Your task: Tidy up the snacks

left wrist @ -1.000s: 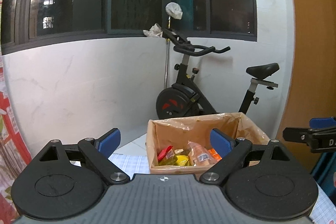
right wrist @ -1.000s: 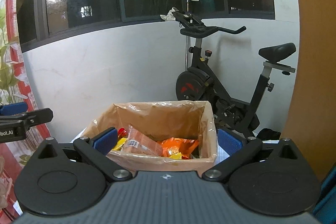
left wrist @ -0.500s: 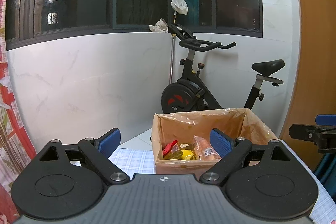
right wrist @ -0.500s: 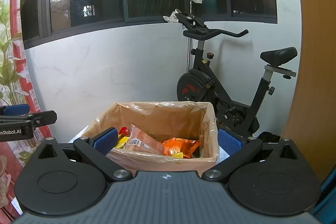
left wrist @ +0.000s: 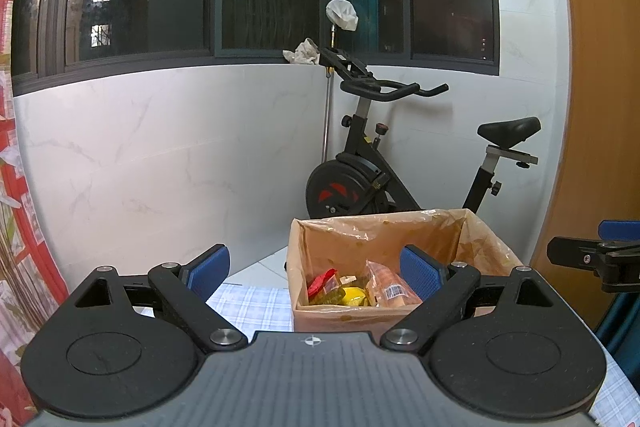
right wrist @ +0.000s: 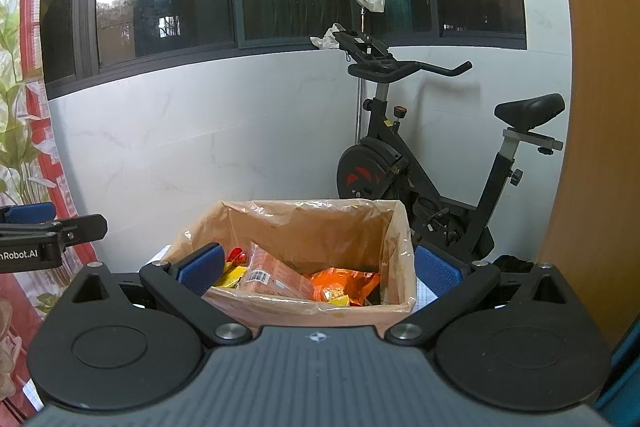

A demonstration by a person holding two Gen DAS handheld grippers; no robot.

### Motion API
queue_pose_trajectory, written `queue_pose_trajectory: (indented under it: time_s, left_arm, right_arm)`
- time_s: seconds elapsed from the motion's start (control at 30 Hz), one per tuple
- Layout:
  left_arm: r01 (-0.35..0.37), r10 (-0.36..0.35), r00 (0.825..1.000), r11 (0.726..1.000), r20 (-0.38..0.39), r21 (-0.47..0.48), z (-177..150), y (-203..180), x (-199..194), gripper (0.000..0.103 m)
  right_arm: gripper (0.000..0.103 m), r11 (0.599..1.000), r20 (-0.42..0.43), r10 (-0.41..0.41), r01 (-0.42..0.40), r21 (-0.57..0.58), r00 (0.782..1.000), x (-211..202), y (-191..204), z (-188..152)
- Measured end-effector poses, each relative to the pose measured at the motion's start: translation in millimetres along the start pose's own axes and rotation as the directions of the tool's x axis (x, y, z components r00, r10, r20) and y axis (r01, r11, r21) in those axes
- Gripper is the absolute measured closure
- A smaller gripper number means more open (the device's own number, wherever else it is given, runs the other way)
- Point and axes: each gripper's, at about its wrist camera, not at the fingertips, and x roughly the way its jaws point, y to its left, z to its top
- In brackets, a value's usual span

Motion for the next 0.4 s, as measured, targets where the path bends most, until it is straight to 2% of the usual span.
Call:
queue_pose_trajectory:
  time_s: [0.4]
  left_arm:
    - [0.005,-0.005,1.000,1.000,0.000,-0.006,-0.6,-0.4,0.9,0.009]
  right_arm:
    - [0.000,1.000,0.001,0.000,0.000,0.000,1.000,-0.8,0.6,-0.6]
